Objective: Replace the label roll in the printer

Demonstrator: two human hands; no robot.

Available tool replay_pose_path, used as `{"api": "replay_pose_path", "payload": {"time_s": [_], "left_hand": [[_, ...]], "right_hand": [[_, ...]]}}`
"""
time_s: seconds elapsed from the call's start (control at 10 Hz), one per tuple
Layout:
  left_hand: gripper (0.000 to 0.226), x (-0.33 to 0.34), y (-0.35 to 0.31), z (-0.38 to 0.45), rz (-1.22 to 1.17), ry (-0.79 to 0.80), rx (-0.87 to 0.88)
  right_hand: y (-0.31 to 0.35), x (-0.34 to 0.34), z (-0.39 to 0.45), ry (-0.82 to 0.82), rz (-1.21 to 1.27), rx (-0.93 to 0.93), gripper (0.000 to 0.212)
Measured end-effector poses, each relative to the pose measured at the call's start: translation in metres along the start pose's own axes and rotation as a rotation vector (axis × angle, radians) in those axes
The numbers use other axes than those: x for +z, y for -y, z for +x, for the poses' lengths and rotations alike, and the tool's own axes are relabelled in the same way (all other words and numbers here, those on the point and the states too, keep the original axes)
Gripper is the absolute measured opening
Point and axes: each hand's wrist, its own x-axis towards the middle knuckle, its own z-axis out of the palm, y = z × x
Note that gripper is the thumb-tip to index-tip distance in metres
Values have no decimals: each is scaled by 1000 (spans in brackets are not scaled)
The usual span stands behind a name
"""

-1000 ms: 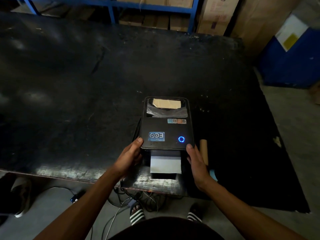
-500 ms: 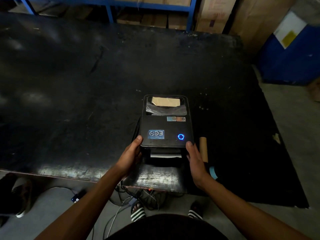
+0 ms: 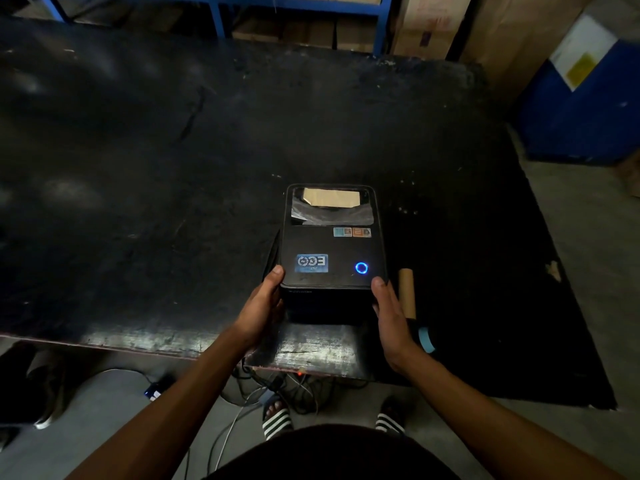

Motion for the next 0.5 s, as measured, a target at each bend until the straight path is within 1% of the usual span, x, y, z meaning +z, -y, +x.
{"api": "replay_pose_path", "payload": {"time_s": [0.2, 0.3, 0.4, 0.5], "left_hand": [[49, 2, -1, -3, -16, 0, 18], [49, 6, -3, -5, -36, -21, 46], [50, 11, -4, -4, -71, -73, 85], [63, 15, 16, -15, -129, -193, 131]], "right_hand": [[-5, 0, 3, -15, 0, 16, 50], [0, 3, -2, -17, 0, 15, 53], [11, 1, 0, 3, 78, -5, 56], [8, 0, -17, -37, 101, -2, 47]]}}
